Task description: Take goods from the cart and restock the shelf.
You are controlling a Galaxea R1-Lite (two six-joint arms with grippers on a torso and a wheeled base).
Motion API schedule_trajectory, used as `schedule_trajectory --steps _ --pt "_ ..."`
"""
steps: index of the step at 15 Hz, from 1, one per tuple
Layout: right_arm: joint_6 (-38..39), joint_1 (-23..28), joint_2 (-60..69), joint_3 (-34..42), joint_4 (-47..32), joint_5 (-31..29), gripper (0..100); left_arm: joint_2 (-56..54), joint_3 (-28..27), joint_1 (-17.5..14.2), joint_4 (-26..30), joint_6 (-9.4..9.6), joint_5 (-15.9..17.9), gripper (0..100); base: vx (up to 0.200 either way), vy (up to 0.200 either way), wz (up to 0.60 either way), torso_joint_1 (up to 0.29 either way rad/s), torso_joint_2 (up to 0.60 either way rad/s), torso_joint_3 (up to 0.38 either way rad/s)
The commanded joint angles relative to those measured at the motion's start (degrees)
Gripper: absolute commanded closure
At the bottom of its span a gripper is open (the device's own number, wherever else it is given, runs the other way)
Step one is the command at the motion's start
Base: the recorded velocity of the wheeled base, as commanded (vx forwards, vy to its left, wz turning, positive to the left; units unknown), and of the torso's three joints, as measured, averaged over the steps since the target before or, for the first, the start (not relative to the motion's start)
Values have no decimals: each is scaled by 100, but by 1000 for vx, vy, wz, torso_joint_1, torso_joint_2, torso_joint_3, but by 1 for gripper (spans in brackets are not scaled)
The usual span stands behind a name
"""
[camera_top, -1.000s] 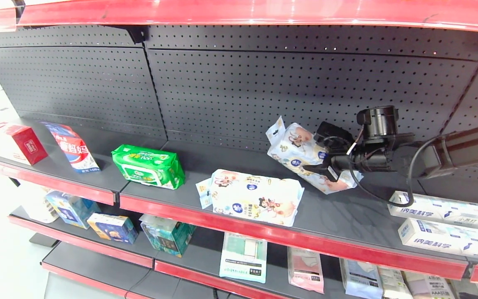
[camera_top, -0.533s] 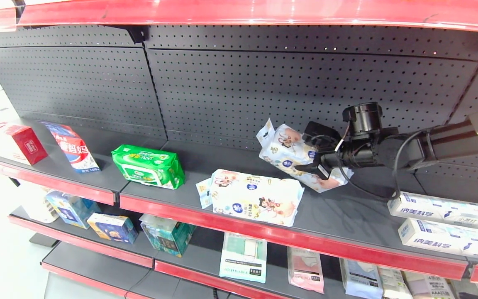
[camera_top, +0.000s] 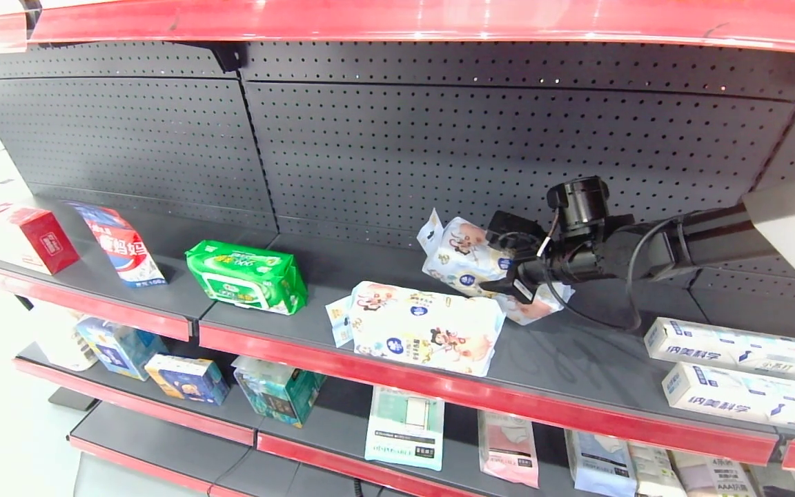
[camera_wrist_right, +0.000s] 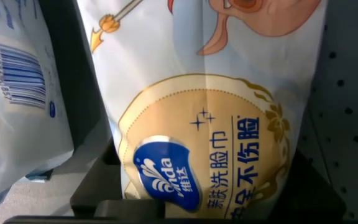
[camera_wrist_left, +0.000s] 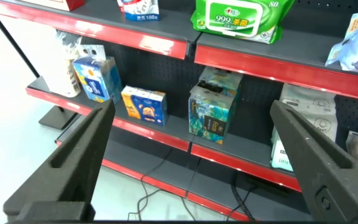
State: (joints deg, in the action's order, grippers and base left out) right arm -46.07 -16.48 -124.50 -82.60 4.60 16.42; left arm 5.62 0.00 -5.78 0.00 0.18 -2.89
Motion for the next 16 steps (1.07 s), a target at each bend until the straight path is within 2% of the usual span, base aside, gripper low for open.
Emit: schedule_trajectory --steps 1,15,16 --pt "-7 -31 -92 -124 -20 -25 100 9 0 -2 0 -1 -1 0 0 0 0 0 0 0" --pt "-69 -250 -320 -300 -29 -122 100 9 0 -2 0 -1 -1 0 0 0 0 0 0 0" --pt "-69 -250 -320 -300 -29 -122 0 9 0 -2 0 -1 -1 0 0 0 0 0 0 0"
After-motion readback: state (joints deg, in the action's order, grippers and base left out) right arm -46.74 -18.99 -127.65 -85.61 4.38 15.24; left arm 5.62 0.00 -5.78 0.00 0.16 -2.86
